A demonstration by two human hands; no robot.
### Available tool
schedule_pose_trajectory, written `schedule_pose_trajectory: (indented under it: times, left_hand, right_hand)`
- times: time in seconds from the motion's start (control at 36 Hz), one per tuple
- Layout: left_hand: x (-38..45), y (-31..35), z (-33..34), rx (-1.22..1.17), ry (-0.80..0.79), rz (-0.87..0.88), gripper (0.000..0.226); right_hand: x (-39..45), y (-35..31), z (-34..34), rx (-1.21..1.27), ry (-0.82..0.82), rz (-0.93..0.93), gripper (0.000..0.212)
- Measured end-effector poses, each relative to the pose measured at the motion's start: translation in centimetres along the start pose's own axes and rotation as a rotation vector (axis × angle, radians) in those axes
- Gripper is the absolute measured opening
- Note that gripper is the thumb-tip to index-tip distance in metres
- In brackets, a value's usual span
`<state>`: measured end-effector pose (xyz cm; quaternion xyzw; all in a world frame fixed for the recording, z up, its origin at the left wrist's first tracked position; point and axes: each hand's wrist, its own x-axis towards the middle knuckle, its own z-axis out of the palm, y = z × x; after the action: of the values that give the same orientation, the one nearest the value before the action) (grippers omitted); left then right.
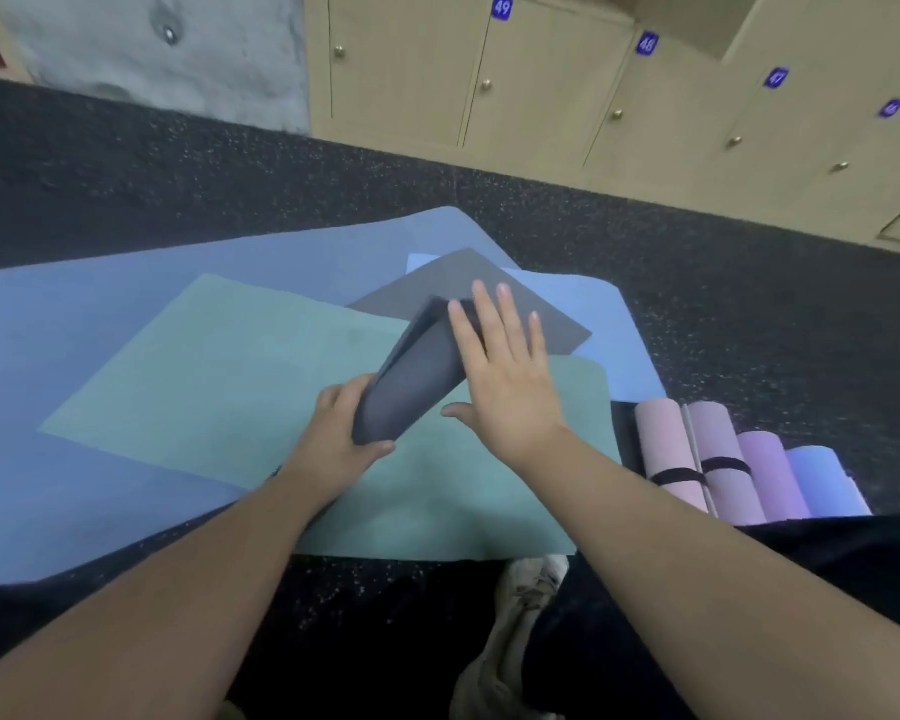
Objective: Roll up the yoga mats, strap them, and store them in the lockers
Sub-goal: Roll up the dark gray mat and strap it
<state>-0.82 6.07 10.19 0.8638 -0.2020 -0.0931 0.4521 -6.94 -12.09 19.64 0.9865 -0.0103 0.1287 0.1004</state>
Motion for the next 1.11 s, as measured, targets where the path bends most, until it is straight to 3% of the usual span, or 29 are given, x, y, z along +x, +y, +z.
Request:
schedule_pose_trajectory:
  times: [0.11, 0.36, 0.58, 0.72, 0.97, 1.11]
  left_hand:
    - [-1.6, 0.9, 0.4, 0.004, -0.025, 0.009, 0.072]
    - [-3.7, 3.3, 0.7, -0.237, -0.024, -0.016, 0.067]
    - [-3.9, 4.2, 0.9, -0.213, -0.051, -0.079, 0.059]
    - [-3.8, 5.1, -0.3, -0.322, -0.075, -0.006, 0.085]
    - [-4.2, 5.9, -1.6, -0.286, -0.014, -0.029, 0.062]
    - [-4.8, 5.8, -3.0, -0.340, -0.018, -0.025, 0.083]
  right_hand:
    - [-0.6, 0.3, -2.5, 0.256, -0.152, 0.043, 0.118]
    - [-1.8, -0.4, -5.9, 0.596, -0.071, 0.087, 0.117]
    - [-2.9, -1.5, -5.9, 0.553, -0.096, 0.029, 0.104]
    - [-3.1, -2.4, -5.5, 0.582, -0.084, 0.014, 0.103]
    - [-3.2, -3.6, -5.5, 0.633, -0.136, -0.021, 0.085]
    - [-2.8, -5.1, -6.0, 0.667, -0.164, -0.052, 0.078]
